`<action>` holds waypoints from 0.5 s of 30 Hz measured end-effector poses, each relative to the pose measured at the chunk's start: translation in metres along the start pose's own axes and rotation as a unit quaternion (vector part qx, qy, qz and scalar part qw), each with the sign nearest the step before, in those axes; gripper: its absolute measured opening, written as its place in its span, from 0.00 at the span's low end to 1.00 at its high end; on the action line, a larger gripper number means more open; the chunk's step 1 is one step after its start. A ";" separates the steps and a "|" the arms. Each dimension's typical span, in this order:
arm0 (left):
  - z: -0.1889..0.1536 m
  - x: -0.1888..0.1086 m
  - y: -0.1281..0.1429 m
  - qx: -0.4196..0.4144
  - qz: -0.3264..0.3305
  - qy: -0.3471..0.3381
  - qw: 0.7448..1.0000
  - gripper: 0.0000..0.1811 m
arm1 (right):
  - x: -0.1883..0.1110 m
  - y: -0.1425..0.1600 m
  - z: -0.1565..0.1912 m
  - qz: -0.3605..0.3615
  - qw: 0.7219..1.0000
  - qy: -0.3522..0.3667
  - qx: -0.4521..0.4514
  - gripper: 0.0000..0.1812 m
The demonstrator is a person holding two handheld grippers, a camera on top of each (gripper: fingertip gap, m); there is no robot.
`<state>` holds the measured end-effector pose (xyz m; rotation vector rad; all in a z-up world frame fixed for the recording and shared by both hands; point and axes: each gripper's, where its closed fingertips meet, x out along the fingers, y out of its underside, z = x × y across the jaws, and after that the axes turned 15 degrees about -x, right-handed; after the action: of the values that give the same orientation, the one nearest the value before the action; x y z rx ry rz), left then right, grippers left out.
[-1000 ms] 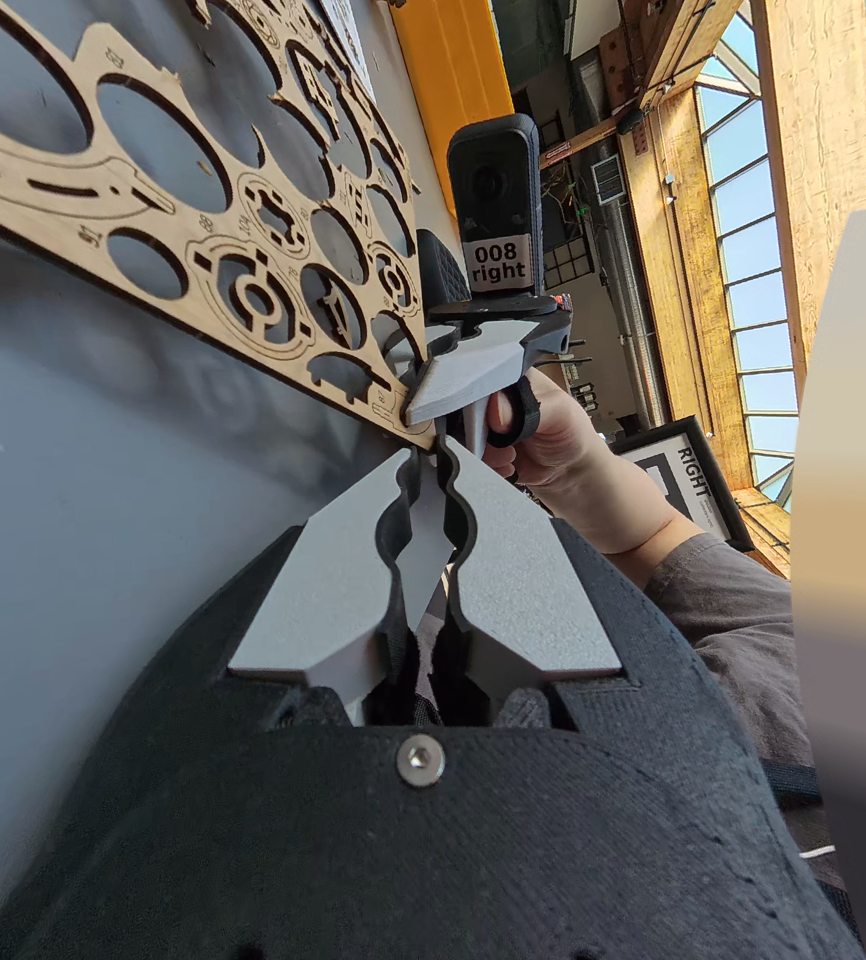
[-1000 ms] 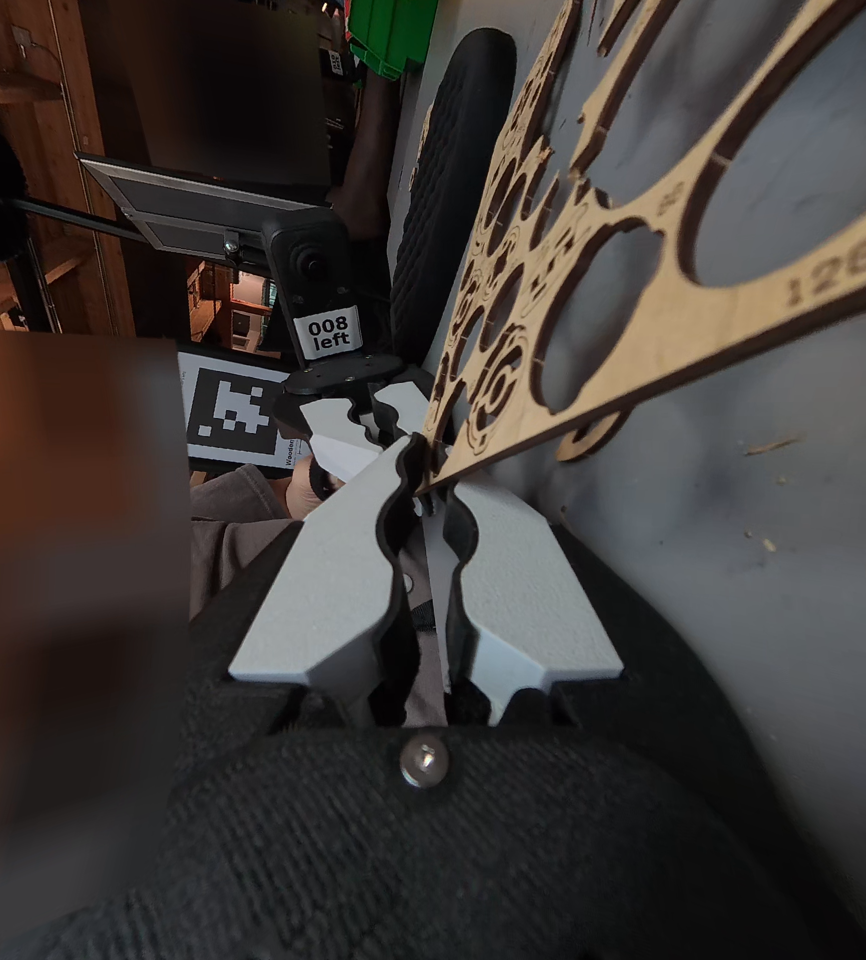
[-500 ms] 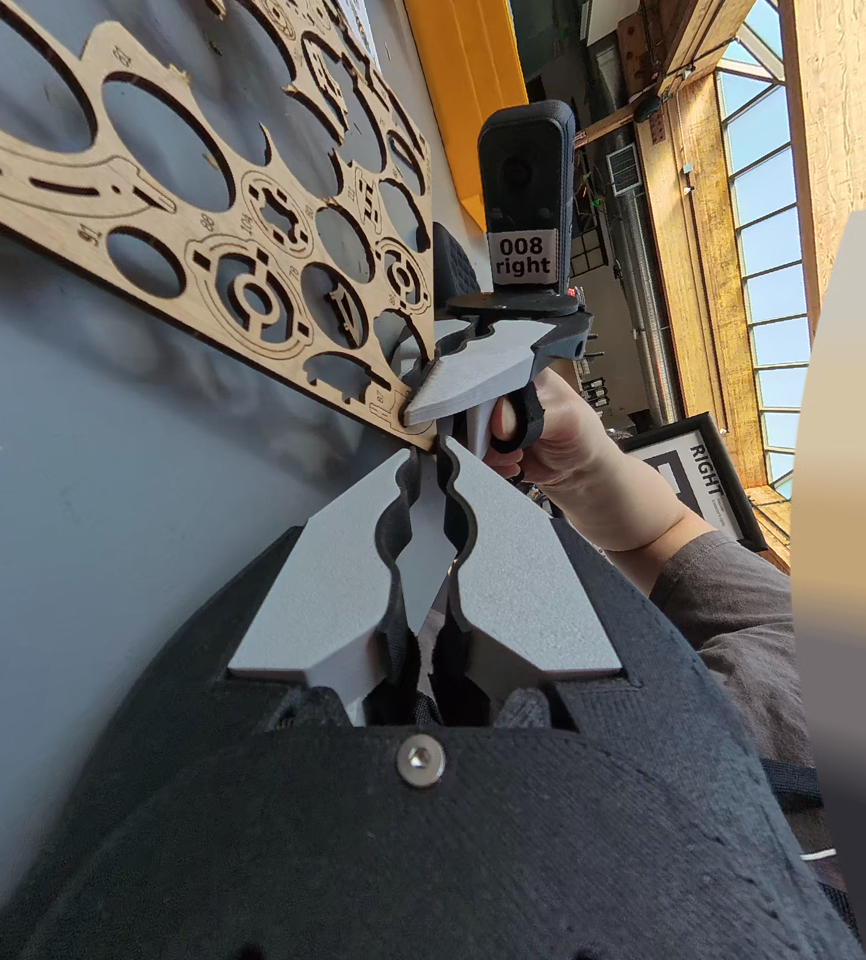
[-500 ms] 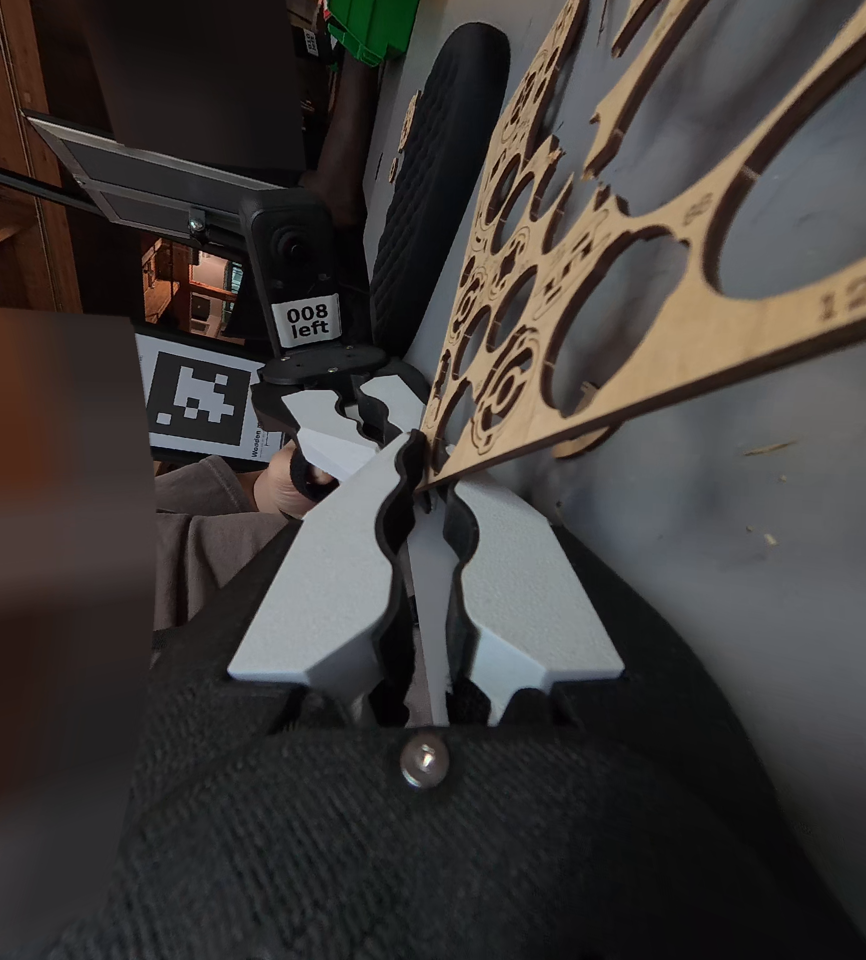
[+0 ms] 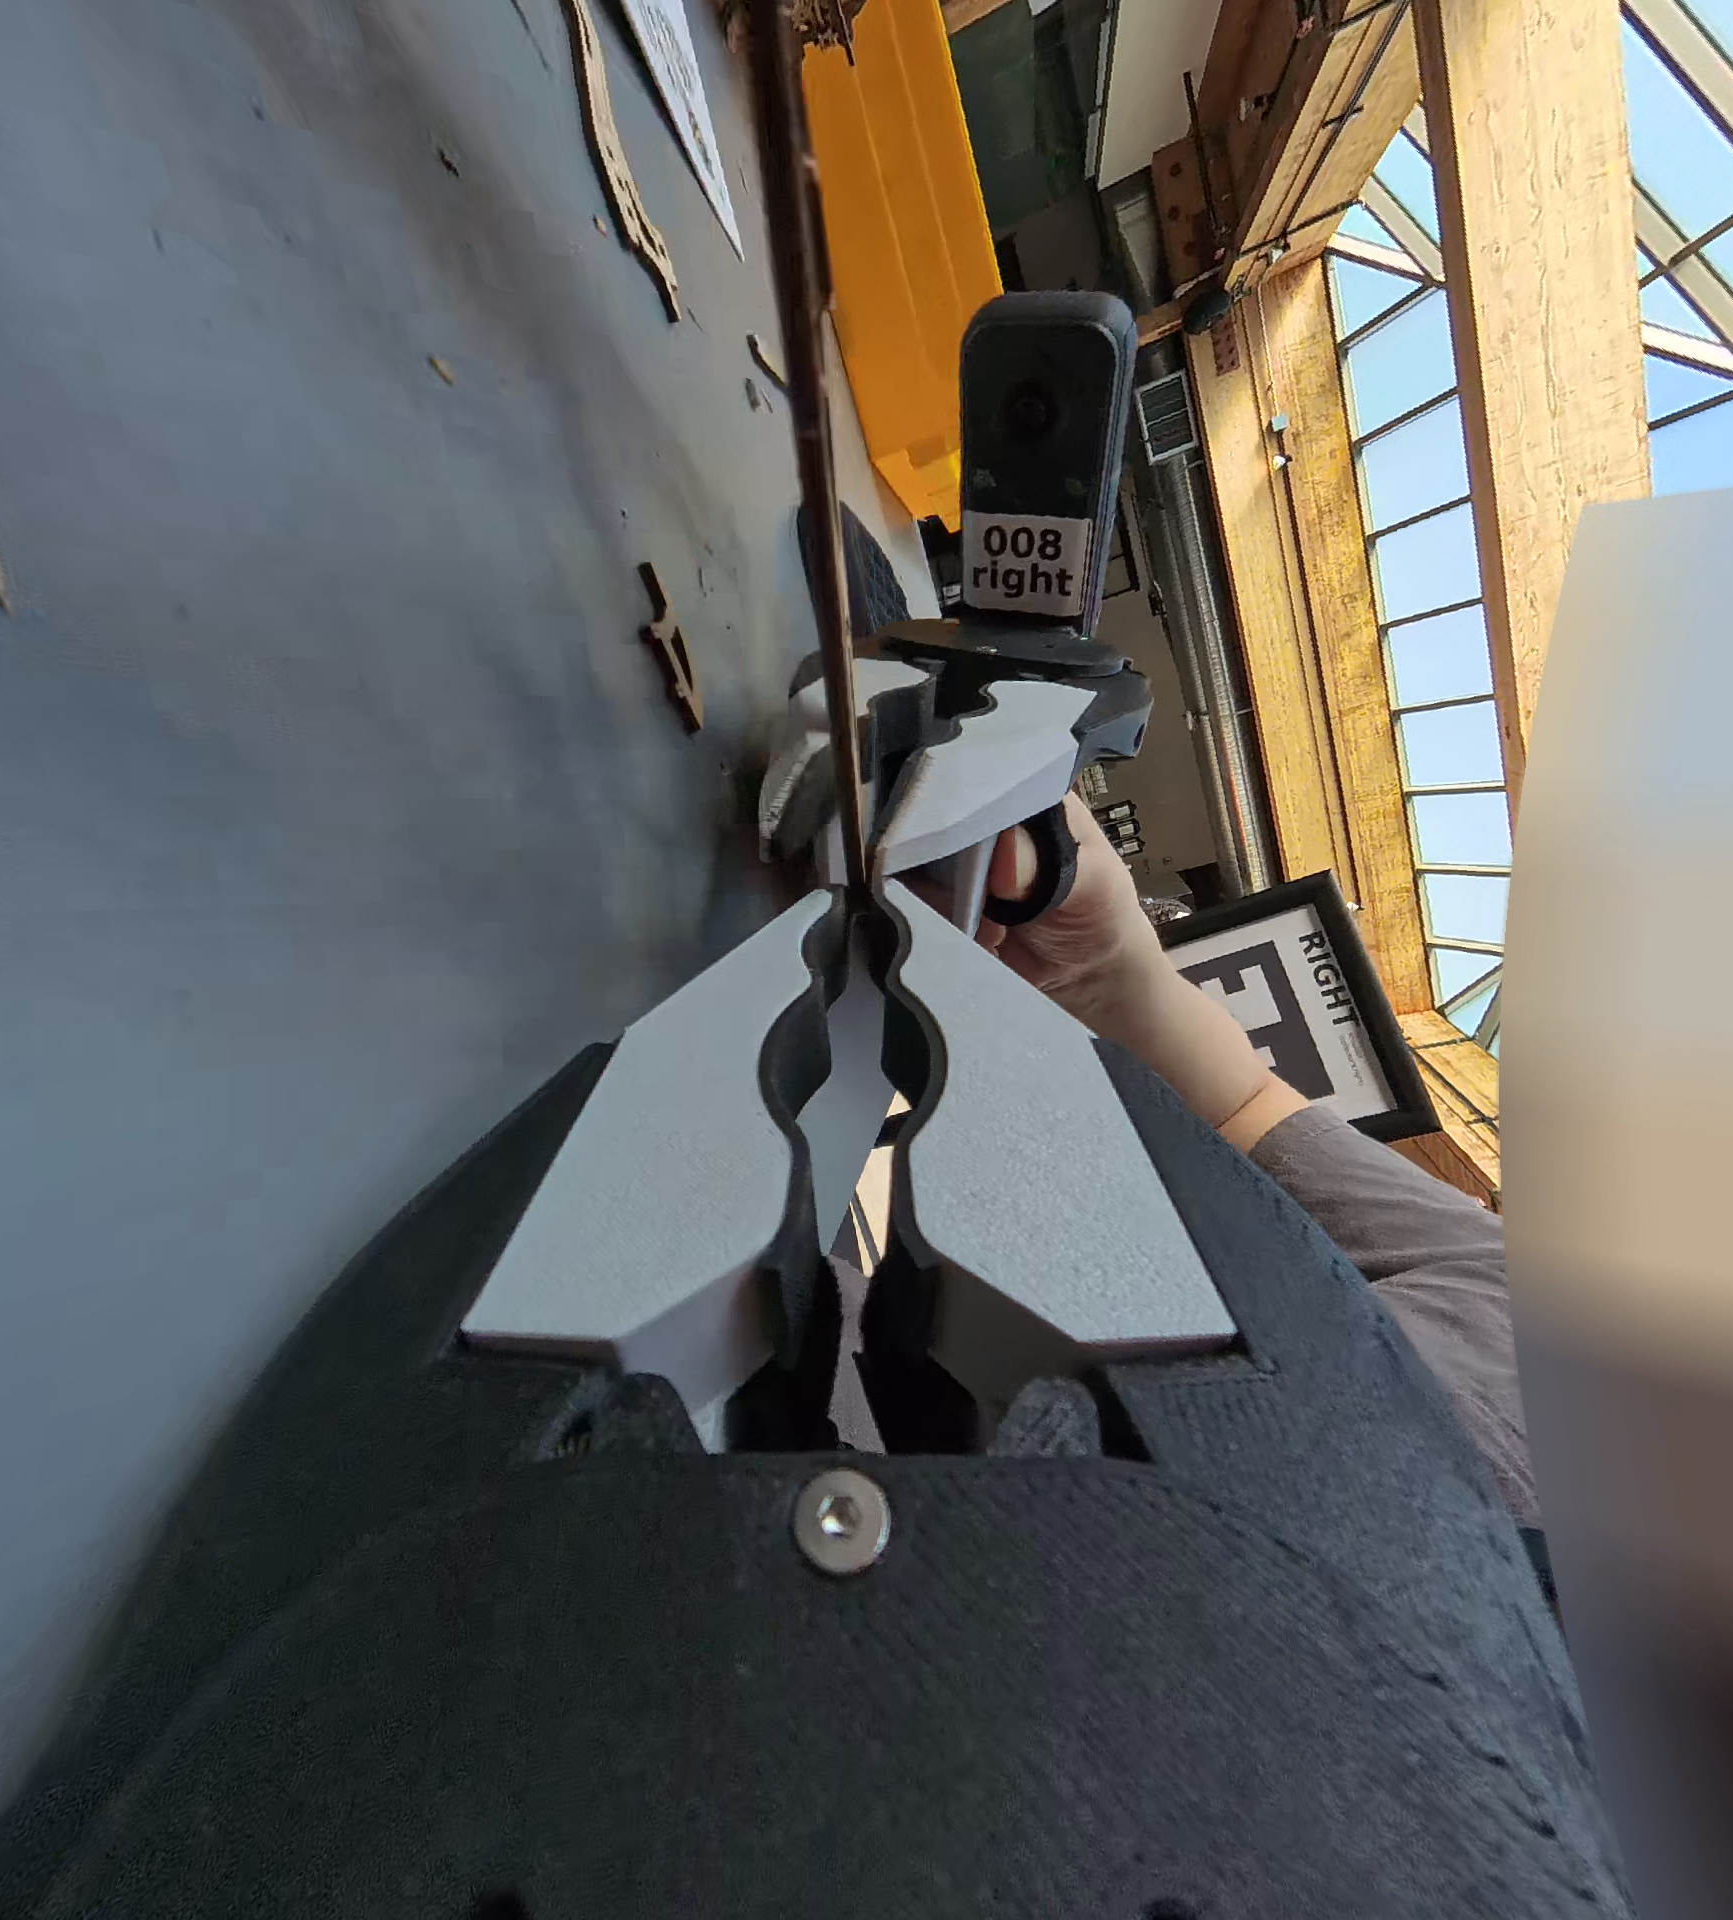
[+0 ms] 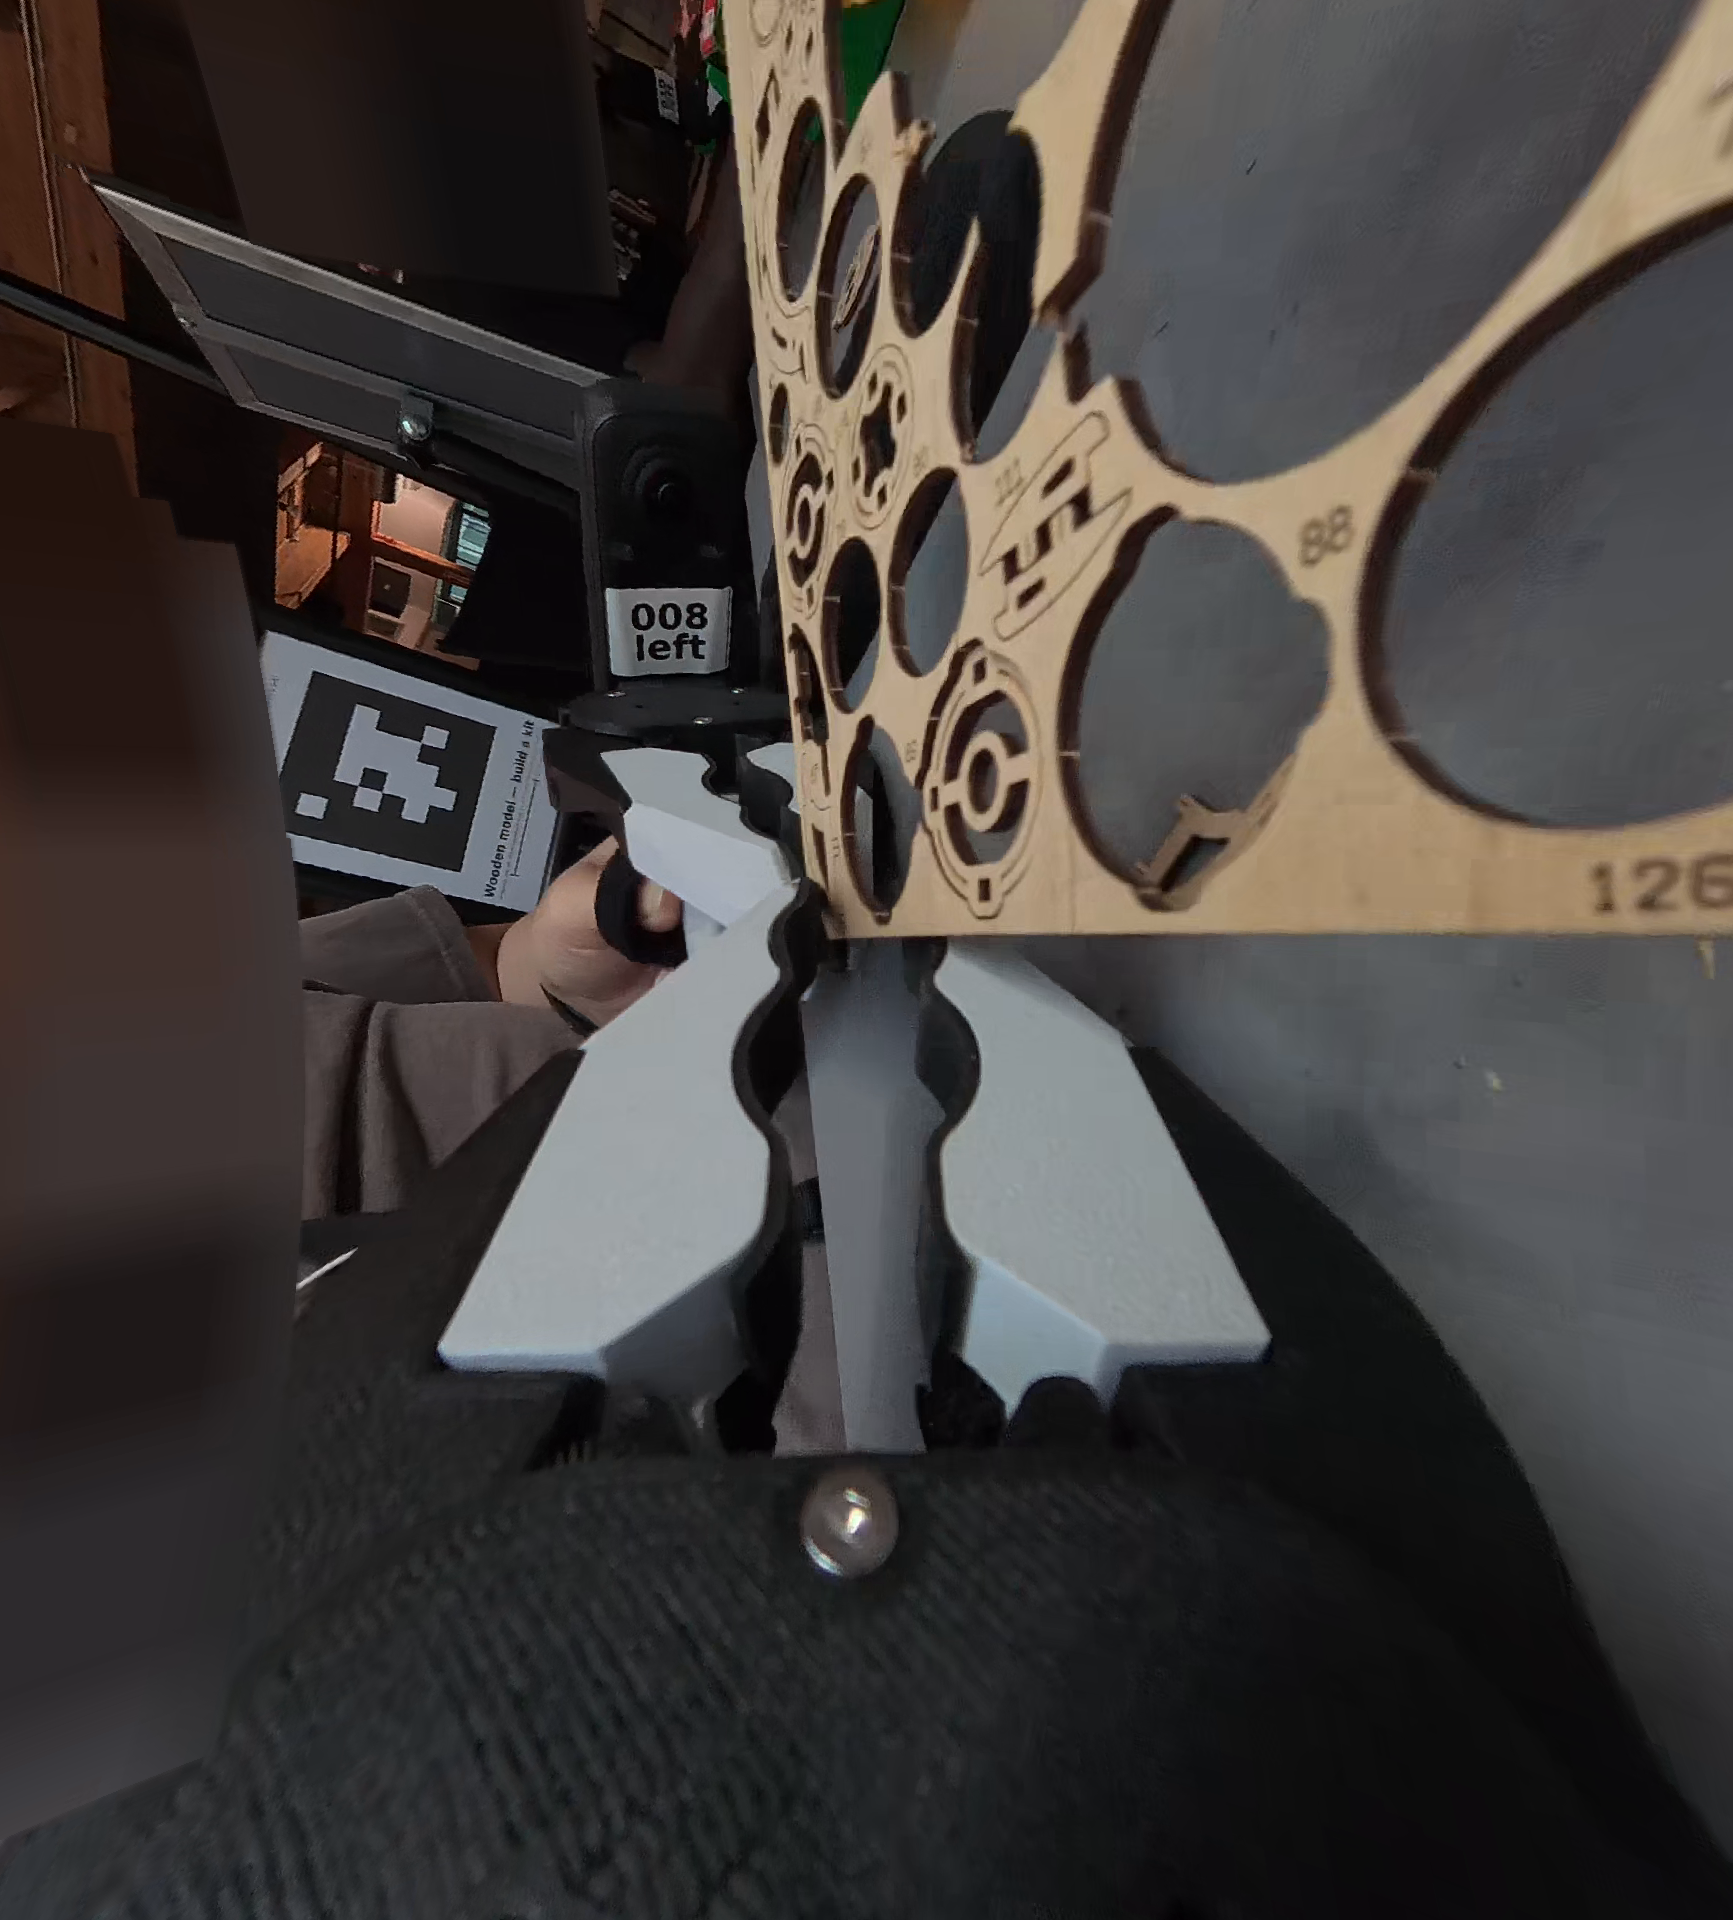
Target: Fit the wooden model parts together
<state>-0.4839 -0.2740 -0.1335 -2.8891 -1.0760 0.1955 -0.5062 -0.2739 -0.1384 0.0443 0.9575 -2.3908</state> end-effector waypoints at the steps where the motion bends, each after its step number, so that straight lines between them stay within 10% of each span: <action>1: 0.000 -0.001 -0.001 0.000 -0.003 0.001 1.000 0.00 | -0.004 0.000 -0.002 0.001 1.000 0.017 -0.016 0.09; 11: -0.003 -0.004 -0.003 -0.008 -0.004 0.014 1.000 0.01 | -0.018 0.025 0.015 0.080 0.985 0.068 -0.134 0.10; 15: -0.003 -0.008 -0.005 -0.013 -0.004 0.016 1.000 0.01 | -0.030 0.004 0.003 0.053 0.917 0.175 -0.354 0.17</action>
<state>-0.4933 -0.2754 -0.1296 -2.8990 -1.0942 0.1364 -0.4779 -0.2639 -0.1316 0.2479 1.8855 -1.8364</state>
